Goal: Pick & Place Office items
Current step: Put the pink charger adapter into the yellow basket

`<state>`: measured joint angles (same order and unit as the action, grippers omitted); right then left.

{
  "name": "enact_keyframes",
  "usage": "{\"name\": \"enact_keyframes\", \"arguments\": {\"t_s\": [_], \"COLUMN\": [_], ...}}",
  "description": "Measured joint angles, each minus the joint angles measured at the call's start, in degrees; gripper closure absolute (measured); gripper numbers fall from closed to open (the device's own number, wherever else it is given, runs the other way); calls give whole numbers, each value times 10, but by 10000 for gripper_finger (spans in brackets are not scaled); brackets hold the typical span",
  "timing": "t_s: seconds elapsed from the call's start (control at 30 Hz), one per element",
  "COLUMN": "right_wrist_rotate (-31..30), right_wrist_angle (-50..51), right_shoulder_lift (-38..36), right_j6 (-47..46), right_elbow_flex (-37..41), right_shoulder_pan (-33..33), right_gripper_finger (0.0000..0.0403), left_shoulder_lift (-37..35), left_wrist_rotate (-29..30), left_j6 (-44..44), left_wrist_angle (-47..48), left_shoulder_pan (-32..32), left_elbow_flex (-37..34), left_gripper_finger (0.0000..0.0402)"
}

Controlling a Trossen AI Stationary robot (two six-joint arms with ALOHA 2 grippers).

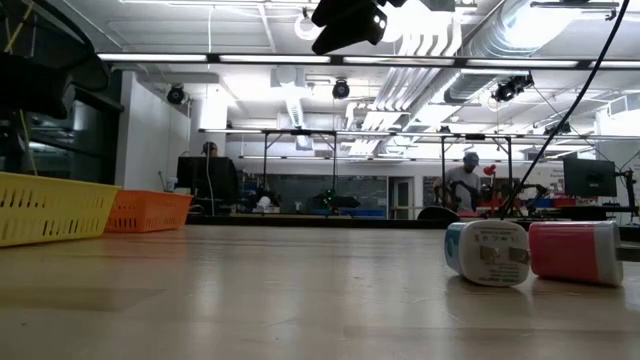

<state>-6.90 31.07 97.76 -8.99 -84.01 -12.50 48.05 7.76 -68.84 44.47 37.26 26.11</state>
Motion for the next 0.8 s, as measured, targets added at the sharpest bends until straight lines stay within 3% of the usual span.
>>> {"name": "enact_keyframes", "arguments": {"t_s": [0.5, 0.8], "right_wrist_rotate": [0, 0], "right_wrist_angle": [0, 0], "right_shoulder_lift": [0, 0], "right_j6": [0, 0], "right_elbow_flex": [0, 0], "right_shoulder_pan": [0, 0], "right_gripper_finger": [168, 168], "left_shoulder_lift": [0, -23], "left_wrist_rotate": [0, 6], "left_j6": [3, 65], "left_wrist_angle": [0, 2], "left_shoulder_pan": [0, 0], "left_elbow_flex": [0, 22], "left_gripper_finger": [219, 219]}}
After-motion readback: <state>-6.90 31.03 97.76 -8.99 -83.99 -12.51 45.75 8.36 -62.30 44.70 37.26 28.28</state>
